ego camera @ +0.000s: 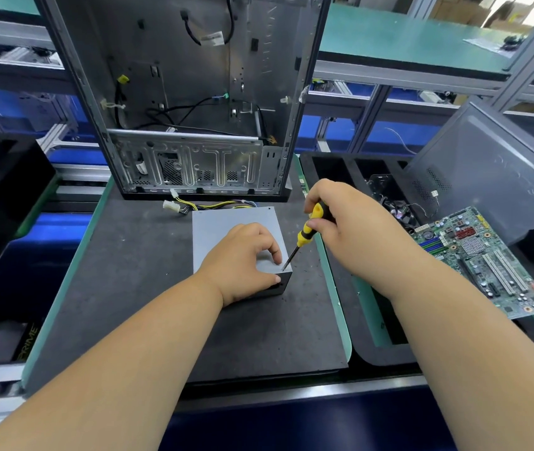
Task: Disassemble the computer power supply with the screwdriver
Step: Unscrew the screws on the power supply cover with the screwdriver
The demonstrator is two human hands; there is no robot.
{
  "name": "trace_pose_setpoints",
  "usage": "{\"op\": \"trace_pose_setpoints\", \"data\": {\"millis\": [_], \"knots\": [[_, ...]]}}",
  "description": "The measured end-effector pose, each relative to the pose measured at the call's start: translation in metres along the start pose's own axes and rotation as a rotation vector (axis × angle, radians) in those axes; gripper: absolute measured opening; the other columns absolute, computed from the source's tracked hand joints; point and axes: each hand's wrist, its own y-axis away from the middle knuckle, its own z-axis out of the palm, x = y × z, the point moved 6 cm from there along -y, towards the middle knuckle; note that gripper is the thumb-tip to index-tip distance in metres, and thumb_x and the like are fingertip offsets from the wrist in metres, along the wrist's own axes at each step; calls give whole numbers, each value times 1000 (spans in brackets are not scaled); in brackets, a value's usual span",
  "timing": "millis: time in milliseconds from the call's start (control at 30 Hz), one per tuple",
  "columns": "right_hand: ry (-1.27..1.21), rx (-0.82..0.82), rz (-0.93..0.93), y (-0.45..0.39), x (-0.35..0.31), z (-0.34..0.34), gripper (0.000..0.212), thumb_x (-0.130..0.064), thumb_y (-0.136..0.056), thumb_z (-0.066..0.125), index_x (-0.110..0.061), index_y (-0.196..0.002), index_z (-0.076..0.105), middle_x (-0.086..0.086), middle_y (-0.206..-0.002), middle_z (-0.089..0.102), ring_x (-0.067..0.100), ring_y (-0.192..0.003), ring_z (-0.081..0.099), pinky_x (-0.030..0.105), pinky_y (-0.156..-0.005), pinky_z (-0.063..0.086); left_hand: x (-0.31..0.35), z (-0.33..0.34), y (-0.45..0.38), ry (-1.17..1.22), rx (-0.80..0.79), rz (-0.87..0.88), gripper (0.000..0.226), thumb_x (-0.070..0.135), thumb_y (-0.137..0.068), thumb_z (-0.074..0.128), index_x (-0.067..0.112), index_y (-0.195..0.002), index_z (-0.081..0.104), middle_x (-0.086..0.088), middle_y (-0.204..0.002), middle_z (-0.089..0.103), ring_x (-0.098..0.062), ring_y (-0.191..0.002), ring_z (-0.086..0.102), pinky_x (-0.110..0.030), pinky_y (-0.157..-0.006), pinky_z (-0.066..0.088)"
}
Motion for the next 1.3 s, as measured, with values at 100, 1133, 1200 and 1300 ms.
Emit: {"op": "trace_pose_setpoints", "data": {"millis": [100, 1133, 1200, 1300], "knots": [[-3, -47, -39, -1, -4, 0, 17, -14, -97, 58, -28, -96, 49, -12, -89, 48, 10, -77, 49, 27, -64, 38, 1, 0, 0, -6, 1, 5, 21, 30, -72, 81, 33, -86, 65, 17, -104, 52, -10, -108, 43, -36, -93, 44], [-90, -78, -87, -6, -10, 1, 8, -20, -100, 52, -15, -96, 47, 2, -88, 62, 24, -85, 56, 41, -75, 48, 5, 1, 0, 59, -15, 4, 23, 38, -71, 82, 43, -85, 65, 21, -105, 58, -6, -110, 42, -33, -93, 44], [-98, -91, -121, -6, -11, 1, 7, -16, -99, 53, -16, -94, 48, -1, -87, 59, 20, -84, 53, 39, -74, 46, 5, -1, -2, 125, -20, -1, 28, 34, -71, 85, 43, -89, 66, 17, -106, 62, -10, -111, 48, -34, -98, 42], [-120, -143, -155, -5, -11, -1, 10, -11, -97, 52, -18, -92, 51, -4, -91, 58, 16, -88, 52, 37, -78, 46, 6, -7, -1, 319, -14, -34, 35, 19, -73, 85, 40, -97, 69, 17, -104, 66, -7, -108, 54, -22, -96, 41]]}}
